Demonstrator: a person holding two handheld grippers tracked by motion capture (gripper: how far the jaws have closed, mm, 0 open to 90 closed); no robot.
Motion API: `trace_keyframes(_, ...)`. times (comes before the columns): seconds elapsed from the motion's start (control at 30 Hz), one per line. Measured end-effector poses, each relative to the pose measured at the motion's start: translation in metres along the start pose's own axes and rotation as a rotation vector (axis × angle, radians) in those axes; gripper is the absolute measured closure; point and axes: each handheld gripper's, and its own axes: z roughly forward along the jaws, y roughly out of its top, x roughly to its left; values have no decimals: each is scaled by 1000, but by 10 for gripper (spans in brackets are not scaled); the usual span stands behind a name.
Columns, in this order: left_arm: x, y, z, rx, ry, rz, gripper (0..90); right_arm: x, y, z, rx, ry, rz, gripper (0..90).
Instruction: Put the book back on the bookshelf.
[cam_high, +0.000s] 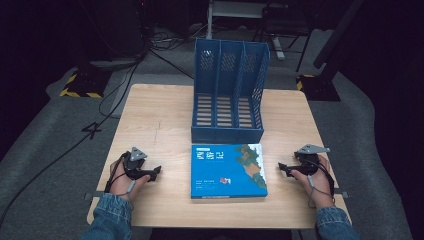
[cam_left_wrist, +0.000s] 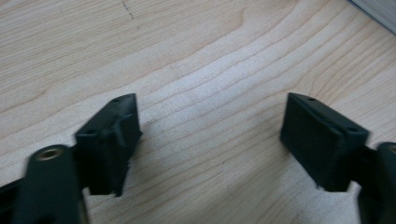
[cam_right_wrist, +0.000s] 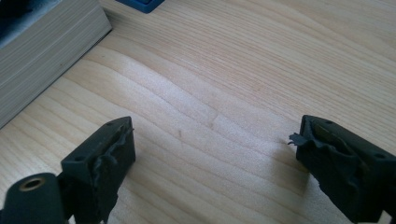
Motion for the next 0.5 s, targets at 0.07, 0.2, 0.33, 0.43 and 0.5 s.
trace_keyframes(0.07,-1,5,-4,-11,-10,-15,268,0,0,0,0,-1,0,119)
trace_keyframes(0.2,-6,16,-14,-51,-10,-14,288,0,0,0,-1,-3,1,119)
trace_keyframes(0.33,-10,22,-19,-62,-18,-4,296,1,0,0,-1,-7,5,119)
trace_keyframes(0.43,-15,27,-22,-69,-41,-4,297,2,-1,0,-3,-12,9,119)
trace_keyframes(0.5,-20,32,-25,-74,-65,3,296,3,-1,0,-3,-13,9,119)
